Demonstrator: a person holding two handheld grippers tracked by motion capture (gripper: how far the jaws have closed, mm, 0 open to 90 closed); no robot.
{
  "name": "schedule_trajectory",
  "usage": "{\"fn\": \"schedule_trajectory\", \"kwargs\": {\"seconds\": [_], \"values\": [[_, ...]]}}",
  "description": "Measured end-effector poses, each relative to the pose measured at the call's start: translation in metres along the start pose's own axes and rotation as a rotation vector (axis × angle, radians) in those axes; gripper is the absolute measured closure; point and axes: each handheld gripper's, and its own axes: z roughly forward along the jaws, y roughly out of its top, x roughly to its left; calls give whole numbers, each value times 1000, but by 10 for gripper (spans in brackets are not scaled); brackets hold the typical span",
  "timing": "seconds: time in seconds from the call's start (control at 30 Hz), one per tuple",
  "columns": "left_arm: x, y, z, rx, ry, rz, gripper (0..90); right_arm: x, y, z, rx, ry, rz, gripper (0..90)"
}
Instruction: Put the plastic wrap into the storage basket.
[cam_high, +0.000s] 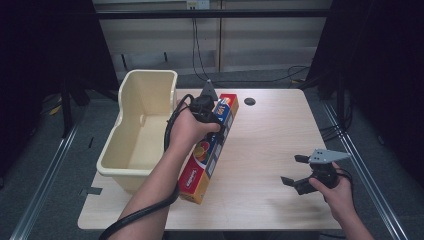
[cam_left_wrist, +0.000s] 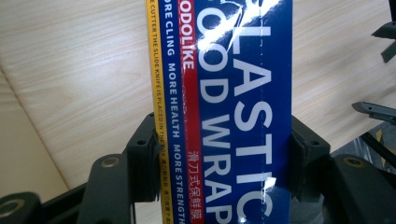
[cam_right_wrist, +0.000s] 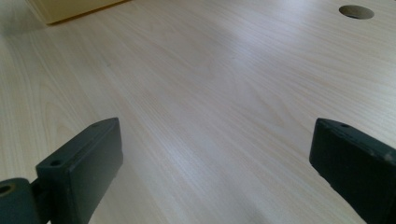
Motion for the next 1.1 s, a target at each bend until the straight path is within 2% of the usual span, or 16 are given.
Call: {"fn": "schedule_trajectory", "kwargs": {"seconds": [0.17, 0.33, 0.37, 0.5, 1.1], "values": [[2, 1, -8, 3, 8, 3, 411, 0, 0, 0, 0, -5, -1, 26], [4, 1, -14, -4, 8, -19, 410, 0, 0, 0, -2, -4, -1, 26], [5, 2, -16, -1, 9, -11, 411, 0, 0, 0, 2, 4, -3, 26], [7, 2, -21, -8, -3, -23, 411, 1, 0, 0, -1, -13, -5, 26], [17, 3, -43, -14, 11, -62, 411, 0, 0, 0, 4, 2, -6, 26]]}}
